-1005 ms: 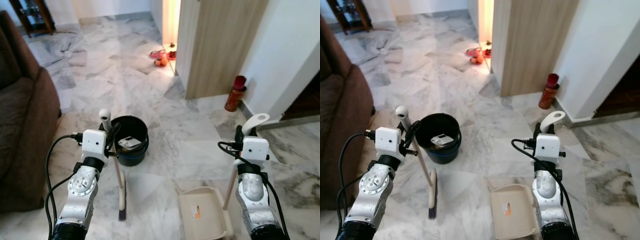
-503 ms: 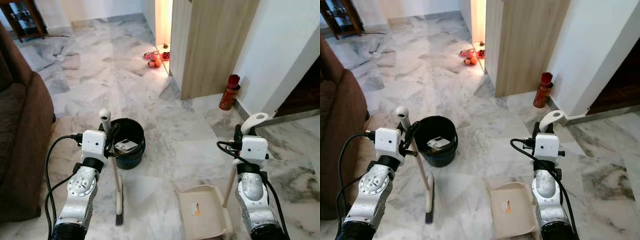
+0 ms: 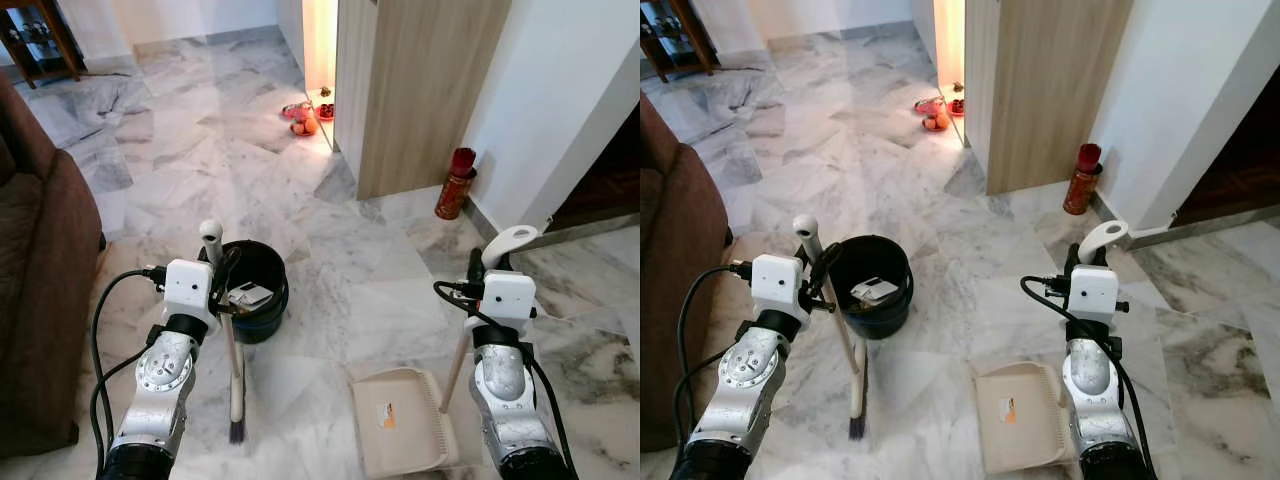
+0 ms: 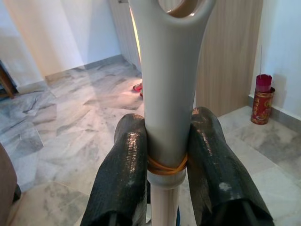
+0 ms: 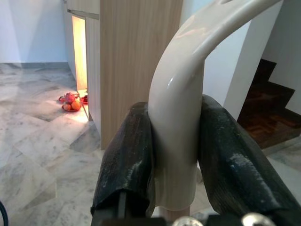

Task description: Sweep floor

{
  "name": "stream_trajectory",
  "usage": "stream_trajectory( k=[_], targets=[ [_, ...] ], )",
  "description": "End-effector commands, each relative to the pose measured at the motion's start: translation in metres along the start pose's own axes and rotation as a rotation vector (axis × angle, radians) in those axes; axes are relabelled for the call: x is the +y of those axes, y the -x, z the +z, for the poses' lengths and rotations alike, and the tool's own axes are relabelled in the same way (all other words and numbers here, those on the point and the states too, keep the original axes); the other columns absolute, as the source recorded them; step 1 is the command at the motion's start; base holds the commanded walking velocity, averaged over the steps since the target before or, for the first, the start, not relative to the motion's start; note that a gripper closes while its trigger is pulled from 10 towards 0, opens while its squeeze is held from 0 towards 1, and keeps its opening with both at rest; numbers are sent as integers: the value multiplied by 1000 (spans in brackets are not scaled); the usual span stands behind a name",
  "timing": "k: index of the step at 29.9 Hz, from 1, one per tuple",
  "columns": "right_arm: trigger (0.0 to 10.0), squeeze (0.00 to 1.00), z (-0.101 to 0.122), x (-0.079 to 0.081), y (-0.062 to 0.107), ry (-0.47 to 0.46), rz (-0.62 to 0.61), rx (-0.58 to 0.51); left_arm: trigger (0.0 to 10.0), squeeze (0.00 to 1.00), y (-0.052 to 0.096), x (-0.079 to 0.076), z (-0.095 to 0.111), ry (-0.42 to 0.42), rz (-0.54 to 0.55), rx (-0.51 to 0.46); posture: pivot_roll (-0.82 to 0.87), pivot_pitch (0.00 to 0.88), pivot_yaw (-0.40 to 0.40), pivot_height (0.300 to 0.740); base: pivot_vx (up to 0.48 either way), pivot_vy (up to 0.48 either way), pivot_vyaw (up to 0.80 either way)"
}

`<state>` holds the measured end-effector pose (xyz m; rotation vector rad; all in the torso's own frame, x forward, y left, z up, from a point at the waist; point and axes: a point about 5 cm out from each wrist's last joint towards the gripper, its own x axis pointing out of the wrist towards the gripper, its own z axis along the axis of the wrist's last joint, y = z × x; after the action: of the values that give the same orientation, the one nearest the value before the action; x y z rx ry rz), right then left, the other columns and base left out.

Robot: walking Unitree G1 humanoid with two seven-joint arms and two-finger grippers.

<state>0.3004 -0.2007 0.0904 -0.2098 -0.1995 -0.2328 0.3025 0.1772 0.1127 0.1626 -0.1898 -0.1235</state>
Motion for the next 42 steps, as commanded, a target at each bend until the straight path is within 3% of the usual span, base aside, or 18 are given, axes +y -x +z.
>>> stream_trajectory(
  k=[1,42],
  targets=[
    [10000,0,7,1,-3,-6,-2,-34,10000,0,-3,1,6,-22,-13,-30,-52,51,43,740,0,0,-800],
    [10000,0,9,2,-5,-9,6,-41,10000,0,-4,0,7,-41,-6,-35,-20,67,34,740,0,-14,-800]
  ],
)
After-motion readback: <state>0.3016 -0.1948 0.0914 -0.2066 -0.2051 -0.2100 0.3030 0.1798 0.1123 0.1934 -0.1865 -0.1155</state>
